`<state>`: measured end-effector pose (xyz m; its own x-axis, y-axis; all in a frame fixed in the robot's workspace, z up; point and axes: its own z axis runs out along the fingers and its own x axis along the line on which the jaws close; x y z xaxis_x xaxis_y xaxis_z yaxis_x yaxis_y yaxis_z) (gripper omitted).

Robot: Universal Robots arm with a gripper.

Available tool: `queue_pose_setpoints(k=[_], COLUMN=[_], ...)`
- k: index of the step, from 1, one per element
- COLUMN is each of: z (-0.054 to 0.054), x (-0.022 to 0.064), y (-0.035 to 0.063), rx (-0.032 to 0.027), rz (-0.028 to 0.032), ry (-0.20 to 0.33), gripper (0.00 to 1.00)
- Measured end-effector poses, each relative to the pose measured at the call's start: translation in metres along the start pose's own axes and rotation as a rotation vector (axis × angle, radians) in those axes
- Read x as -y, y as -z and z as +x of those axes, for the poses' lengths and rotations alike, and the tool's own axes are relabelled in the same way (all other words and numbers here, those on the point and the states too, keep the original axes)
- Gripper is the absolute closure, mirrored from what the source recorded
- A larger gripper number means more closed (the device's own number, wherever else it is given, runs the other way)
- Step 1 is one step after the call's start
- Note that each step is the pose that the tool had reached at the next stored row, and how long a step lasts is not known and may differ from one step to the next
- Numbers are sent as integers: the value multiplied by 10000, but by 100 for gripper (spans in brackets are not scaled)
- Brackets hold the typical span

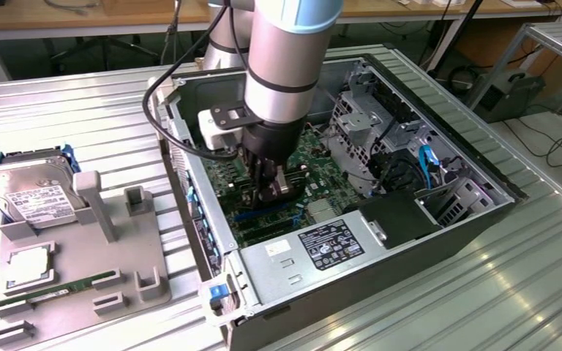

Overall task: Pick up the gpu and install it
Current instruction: 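Insert the gpu into the slot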

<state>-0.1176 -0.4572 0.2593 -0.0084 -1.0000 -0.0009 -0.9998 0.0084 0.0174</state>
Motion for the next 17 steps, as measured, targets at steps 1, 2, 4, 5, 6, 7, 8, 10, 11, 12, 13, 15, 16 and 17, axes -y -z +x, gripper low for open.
queue_pose_setpoints(k=[1, 2, 4, 5, 6, 7, 8, 10, 11, 12, 13, 15, 16, 17], z=[0, 0, 0, 0, 5, 5, 5, 5, 6, 6, 6, 6, 6, 6], x=[0, 0, 0, 0, 1, 1, 0, 0, 0, 0, 0, 0, 0, 0], y=[-5, -11, -21, -24, -23, -2, 5, 5, 6, 6, 6, 8, 12, 13], rx=[0, 0, 3, 3, 11, 10, 8, 8, 7, 7, 6, 7, 4, 6], rz=[0, 0, 0, 0, 4, 3, 3, 2, 1, 2, 1, 2, 0, 1], ry=[0, 0, 0, 0, -55, -56, -56, -57, -57, -57, -56, -57, -57, -56], gripper=[73, 73, 73, 73, 73, 73, 73, 73, 73, 73, 73, 73, 73, 73])
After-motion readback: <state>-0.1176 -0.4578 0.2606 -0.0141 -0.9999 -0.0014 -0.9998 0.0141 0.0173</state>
